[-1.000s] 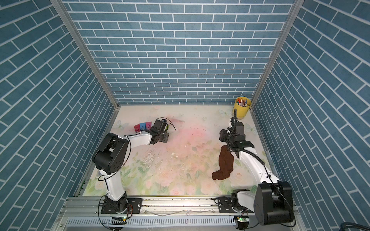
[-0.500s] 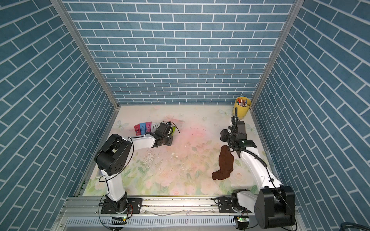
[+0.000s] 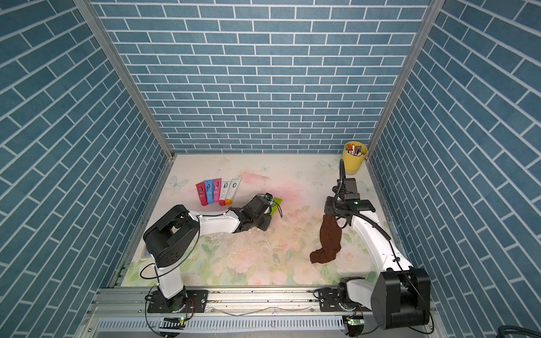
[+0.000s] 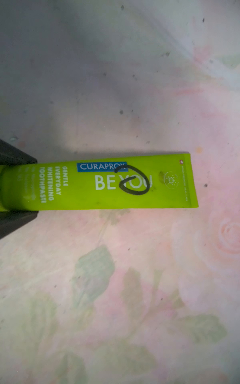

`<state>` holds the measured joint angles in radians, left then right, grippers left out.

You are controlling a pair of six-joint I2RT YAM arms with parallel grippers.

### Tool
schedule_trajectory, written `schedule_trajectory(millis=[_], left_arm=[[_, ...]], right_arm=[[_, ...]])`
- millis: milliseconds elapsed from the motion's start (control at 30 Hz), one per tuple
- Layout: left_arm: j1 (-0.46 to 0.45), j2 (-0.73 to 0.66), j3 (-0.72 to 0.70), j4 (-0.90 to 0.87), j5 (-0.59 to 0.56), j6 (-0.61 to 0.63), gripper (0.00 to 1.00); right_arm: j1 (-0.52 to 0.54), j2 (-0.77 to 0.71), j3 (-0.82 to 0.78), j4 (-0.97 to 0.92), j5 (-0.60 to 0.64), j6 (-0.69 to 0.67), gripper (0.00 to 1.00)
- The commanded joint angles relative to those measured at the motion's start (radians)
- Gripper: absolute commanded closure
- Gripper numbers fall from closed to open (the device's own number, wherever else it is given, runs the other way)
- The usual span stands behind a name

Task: Wipe the surface of the toothpaste tube
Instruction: Move the toothpaste to the center of the board, then pick up the cleaning item at the center of the board.

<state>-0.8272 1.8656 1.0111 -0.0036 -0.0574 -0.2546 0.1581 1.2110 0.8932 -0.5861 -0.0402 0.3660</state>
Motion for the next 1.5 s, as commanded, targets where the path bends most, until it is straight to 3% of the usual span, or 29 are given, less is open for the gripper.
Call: schedule_trajectory(millis=[0, 233, 533, 800, 1100, 1300, 1467], left_arm=[[-0.022, -0.037, -0.055, -0.019, 0.034, -0.011, 0.75], [-0.053, -0.086, -0.140, 0.034, 0.058, -0.023, 0.62], [-0.053, -0.193, -0.241, 0.102, 0.072, -0.030, 0.42], [-0.059, -0.221, -0.269, 0.099, 0.061, -0.020, 0.37], [-0.067, -0.225, -0.270, 0.093, 0.017, -0.002, 0.35], [-0.067, -0.221, -0.282, 0.109, 0.017, 0.002, 0.35], [-0.067, -0.221, -0.279, 0.107, 0.022, 0.018, 0.36]], right_arm=[[0.010, -0.015, -0.049, -0.100, 0.045, 0.077, 0.60], [0.036, -0.105, -0.131, -0.164, 0.086, 0.161, 0.63], [0.162, -0.151, -0.232, -0.191, 0.131, 0.267, 0.52], [0.238, -0.118, -0.311, -0.156, 0.130, 0.336, 0.51], [0.256, -0.082, -0.316, -0.122, 0.135, 0.327, 0.68], [0.257, -0.109, -0.318, -0.066, 0.095, 0.299, 0.98], [0.256, -0.164, -0.256, -0.056, 0.082, 0.260, 1.00]])
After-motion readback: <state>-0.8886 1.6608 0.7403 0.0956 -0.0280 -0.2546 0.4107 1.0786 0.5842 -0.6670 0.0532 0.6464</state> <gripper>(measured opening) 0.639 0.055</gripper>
